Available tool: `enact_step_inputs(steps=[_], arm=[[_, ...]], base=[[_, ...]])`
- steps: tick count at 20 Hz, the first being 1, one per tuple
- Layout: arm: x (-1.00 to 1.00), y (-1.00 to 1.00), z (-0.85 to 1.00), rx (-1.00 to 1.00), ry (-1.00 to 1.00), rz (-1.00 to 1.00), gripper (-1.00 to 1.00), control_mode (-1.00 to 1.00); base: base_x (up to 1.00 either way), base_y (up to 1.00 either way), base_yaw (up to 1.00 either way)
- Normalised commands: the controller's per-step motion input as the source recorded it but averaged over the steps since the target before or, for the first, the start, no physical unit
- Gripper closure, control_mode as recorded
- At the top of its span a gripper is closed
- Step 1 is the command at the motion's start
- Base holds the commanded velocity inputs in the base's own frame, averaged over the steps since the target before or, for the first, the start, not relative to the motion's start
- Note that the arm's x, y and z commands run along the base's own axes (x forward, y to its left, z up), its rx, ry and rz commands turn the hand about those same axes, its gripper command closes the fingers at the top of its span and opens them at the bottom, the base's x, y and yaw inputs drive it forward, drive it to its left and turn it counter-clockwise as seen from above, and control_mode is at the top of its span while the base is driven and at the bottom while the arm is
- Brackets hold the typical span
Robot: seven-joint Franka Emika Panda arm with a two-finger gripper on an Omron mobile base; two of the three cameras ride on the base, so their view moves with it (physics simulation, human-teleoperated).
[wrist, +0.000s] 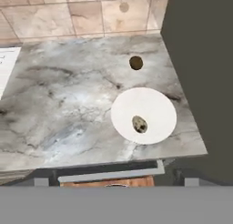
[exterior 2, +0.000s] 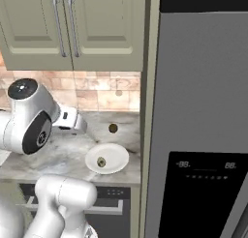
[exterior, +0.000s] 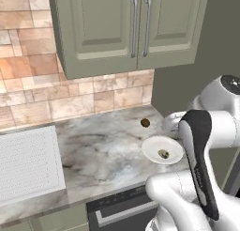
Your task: Pick the egg from the microwave and place it on plate located on the counter.
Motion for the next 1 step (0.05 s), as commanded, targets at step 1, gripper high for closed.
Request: enact_step_inputs(steps=[1], arm=[[-0.49,-0.03,0.75,0.0,-0.04,-0.07,-1.0,-1.0]], base=[[0.0,0.0,0.0]])
